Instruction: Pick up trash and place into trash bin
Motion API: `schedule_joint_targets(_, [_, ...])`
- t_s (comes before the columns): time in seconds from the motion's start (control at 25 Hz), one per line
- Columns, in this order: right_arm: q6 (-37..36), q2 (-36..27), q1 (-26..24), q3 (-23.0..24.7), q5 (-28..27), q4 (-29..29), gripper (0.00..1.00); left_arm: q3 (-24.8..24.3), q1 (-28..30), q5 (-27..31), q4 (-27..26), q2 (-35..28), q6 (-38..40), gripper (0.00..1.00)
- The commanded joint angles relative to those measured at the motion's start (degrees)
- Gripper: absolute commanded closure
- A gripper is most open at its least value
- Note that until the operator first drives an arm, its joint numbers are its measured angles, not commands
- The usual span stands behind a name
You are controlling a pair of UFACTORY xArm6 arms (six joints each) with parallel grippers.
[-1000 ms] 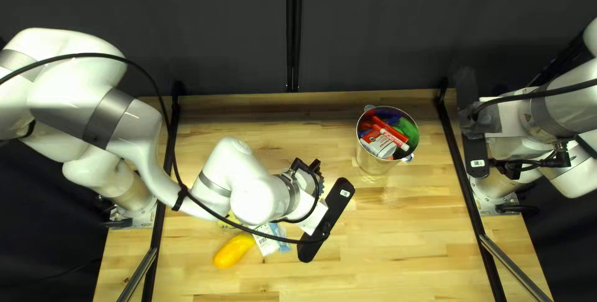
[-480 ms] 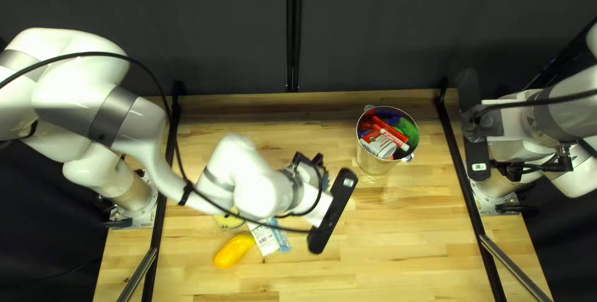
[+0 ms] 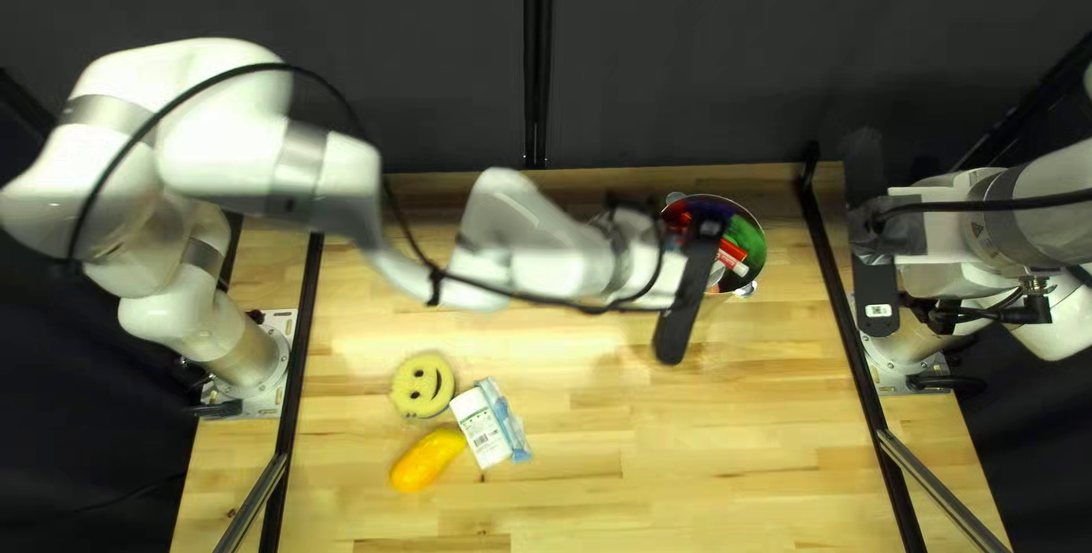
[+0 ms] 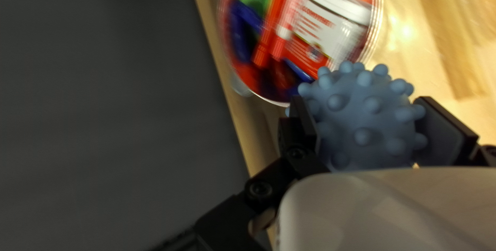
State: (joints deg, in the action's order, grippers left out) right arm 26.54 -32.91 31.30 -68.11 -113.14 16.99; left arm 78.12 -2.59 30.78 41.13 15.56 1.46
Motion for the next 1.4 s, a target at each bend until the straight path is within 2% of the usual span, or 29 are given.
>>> schedule_joint_targets(0.04, [0.0, 0.0, 0.0, 0.0, 0.0, 0.0, 0.00, 3.5, -2.1, -3.4, -5.2, 3.7, -4.4, 1.00])
schedule_joint_targets(0.36, [0.0, 0.0, 0.0, 0.0, 0.0, 0.0, 0.00, 7.8, -1.9, -4.6, -13.0, 8.4, -10.4, 1.00])
schedule_joint_targets(0.4, [0.0, 0.0, 0.0, 0.0, 0.0, 0.0, 0.00, 7.7, -1.9, -4.6, -13.6, 8.3, -11.0, 0.88])
schedule_joint_targets(0.44, [0.0, 0.0, 0.0, 0.0, 0.0, 0.0, 0.00, 7.1, -1.7, -4.5, -14.8, 7.9, -11.9, 0.08])
schedule_joint_targets(0.48, [0.0, 0.0, 0.0, 0.0, 0.0, 0.0, 0.00, 7.0, -1.7, -4.0, -16.5, 7.7, -13.0, 0.00])
schedule_joint_targets(0.6, [0.0, 0.0, 0.0, 0.0, 0.0, 0.0, 0.00, 5.7, 0.0, -0.1, -21.6, 4.8, -16.6, 0.00])
schedule_joint_targets(0.68, [0.0, 0.0, 0.0, 0.0, 0.0, 0.0, 0.00, 4.5, 1.9, 4.7, -26.1, 1.7, -22.4, 0.00])
schedule_joint_targets(0.8, [0.0, 0.0, 0.0, 0.0, 0.0, 0.0, 0.00, 2.0, 4.2, 9.2, -29.3, -1.8, -28.3, 0.00])
schedule_joint_targets(0.84, [0.0, 0.0, 0.0, 0.0, 0.0, 0.0, 0.00, -0.9, 5.5, 10.2, -31.3, -4.3, -31.0, 0.00])
schedule_joint_targets(1.08, [0.0, 0.0, 0.0, 0.0, 0.0, 0.0, 0.00, -11.0, 8.8, 13.8, -40.8, -10.9, -43.6, 0.00])
schedule_joint_targets(1.24, [0.0, 0.0, 0.0, 0.0, 0.0, 0.0, 0.00, -16.3, 10.9, 15.6, -48.3, -12.4, -54.4, 0.00])
schedule_joint_targets(1.4, [0.0, 0.0, 0.0, 0.0, 0.0, 0.0, 0.00, -16.7, 11.4, 19.6, -53.4, -11.0, -62.5, 0.00])
